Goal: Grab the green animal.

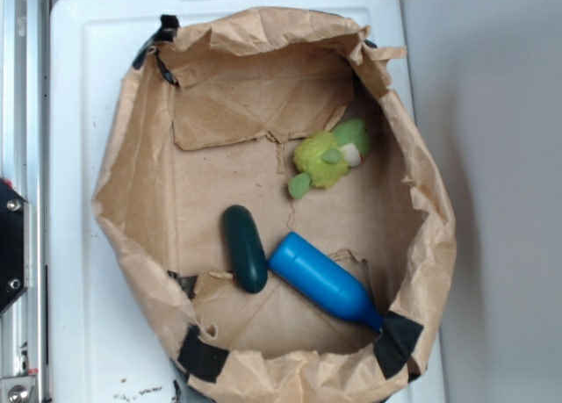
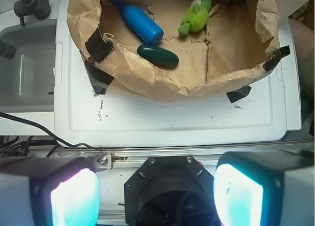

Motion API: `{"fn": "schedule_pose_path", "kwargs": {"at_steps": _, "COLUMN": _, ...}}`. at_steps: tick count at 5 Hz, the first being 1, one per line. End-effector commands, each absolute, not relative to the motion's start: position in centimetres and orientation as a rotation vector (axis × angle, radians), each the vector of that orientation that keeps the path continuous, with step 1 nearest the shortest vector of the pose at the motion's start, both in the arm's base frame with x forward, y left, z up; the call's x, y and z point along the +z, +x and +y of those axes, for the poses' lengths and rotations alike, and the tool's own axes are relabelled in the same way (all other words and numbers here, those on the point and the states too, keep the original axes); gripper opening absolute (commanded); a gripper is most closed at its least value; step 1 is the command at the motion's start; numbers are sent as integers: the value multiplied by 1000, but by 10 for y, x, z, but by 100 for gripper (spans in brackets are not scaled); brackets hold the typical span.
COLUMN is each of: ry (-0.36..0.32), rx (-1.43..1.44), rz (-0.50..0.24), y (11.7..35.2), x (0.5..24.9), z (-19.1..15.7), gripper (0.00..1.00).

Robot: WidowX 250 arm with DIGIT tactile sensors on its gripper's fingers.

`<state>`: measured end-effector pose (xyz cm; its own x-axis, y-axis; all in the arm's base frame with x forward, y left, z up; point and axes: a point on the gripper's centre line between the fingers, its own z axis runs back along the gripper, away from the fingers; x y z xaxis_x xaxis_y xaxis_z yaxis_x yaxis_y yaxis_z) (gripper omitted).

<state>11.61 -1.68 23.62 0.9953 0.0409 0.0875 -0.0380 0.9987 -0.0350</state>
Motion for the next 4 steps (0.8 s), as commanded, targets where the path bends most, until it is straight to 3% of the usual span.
{"fn": "schedule_pose_path", "kwargs": {"at_steps": 1, "ry": -33, "rx": 39, "rz": -88, "y": 116, "x": 236, "z": -17, "gripper": 100}}
{"fn": "schedule_pose_path", "kwargs": {"at_steps": 3, "ry": -10, "rx": 137, "rz": -40, "y": 215, "x": 200, "z": 4, "gripper": 100}}
{"fn": "schedule_pose_path", "kwargs": {"at_steps": 4, "ry": 13, "rx": 175, "rz": -53, "y": 265, "x": 191, "z": 10, "gripper": 100}}
